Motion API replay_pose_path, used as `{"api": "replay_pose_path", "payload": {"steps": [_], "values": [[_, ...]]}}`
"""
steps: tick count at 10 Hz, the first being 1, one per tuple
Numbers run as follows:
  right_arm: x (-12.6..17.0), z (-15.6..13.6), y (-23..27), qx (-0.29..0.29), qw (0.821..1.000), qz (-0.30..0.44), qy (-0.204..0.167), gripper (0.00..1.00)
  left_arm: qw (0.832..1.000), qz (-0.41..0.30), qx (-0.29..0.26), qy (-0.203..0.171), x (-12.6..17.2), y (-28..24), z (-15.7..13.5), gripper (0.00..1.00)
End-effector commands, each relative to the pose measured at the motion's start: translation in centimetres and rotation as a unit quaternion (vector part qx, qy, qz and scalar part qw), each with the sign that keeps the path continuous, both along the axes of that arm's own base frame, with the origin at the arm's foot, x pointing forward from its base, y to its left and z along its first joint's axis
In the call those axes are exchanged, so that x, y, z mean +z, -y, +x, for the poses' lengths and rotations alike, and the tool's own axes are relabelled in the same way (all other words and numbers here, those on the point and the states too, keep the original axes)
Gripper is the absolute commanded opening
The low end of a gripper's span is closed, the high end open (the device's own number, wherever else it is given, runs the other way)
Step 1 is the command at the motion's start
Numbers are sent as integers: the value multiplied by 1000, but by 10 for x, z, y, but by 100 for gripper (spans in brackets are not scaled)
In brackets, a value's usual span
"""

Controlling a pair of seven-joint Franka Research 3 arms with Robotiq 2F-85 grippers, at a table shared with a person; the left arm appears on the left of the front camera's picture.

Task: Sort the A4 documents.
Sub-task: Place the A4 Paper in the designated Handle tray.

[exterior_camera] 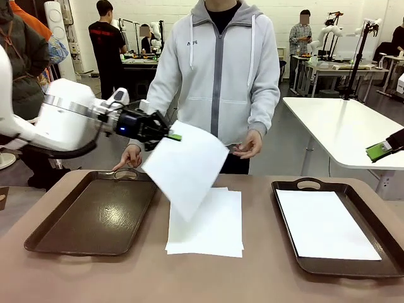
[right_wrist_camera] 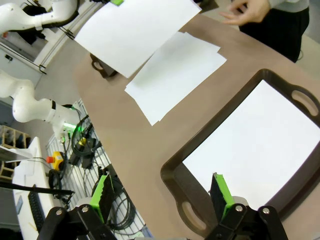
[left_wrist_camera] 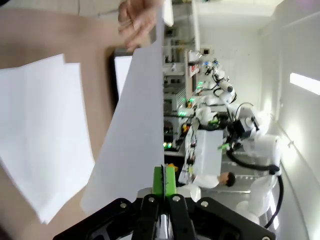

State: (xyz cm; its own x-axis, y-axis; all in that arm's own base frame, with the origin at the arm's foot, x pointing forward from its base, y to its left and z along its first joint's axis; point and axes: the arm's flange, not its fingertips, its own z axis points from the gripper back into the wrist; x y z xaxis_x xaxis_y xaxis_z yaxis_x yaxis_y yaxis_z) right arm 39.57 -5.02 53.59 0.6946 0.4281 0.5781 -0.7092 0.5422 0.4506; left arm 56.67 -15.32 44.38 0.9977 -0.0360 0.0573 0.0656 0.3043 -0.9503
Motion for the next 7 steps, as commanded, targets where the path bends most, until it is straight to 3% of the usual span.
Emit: {"api": "replay_pose_path", "payload": {"steps": [1,5,7], "values": [[-1,1,0,3,1000,3,1,100,1000,13,-6,-20,4,-48,-5,1],[-1,1,0,3,1000,3,1,100,998,-6,45,-49,-26,-128,-19,1],[-1,1,0,3,1000,3,1,100,997,1,61,-45,-52,-159,-19,1]]}}
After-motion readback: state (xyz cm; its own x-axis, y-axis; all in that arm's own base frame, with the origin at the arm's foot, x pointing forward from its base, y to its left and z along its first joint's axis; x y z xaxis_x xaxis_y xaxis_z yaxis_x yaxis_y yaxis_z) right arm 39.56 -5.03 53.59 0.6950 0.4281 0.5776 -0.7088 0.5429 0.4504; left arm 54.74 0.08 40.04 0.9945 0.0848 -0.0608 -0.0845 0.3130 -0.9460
